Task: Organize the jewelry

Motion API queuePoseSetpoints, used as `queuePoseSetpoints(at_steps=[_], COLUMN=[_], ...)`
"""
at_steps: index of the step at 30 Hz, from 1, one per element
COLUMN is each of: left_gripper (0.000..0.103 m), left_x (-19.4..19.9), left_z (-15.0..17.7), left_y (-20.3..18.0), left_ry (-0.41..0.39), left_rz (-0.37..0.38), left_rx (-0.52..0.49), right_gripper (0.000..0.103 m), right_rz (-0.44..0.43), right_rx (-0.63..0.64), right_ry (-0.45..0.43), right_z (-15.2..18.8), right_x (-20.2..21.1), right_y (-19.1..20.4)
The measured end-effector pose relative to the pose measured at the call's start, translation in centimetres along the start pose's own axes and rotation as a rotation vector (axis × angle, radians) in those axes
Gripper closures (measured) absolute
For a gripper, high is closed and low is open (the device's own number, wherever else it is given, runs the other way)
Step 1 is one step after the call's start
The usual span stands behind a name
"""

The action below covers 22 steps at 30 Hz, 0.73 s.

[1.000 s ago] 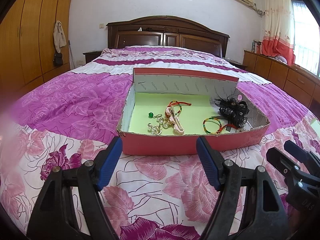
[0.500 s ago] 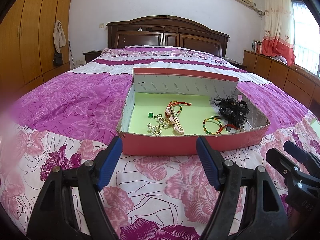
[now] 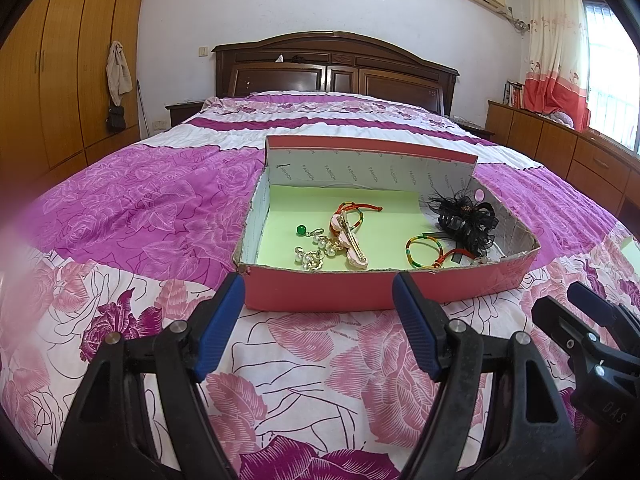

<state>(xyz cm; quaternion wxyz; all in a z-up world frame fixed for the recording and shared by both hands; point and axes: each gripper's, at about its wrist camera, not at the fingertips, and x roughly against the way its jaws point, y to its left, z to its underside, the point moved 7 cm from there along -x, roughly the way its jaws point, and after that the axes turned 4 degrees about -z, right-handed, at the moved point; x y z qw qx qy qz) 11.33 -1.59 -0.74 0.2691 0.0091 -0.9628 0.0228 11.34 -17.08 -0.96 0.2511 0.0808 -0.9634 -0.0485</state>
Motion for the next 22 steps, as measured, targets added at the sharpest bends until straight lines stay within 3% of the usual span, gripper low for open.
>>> queuePoseSetpoints(at_steps=[22], left_gripper=[0.034], left_x=[-0.01], left_z=[-0.08], left_y=[-0.2], left_ry=[0.004], left_rz=[0.0], left_rx=[-0.001], right_gripper=[0.025], right_rz=[0.0], right_rx=[-0.001], right_ry=[0.0], right_z=[0.03], right_x=[0.01], right_y=[-0.03])
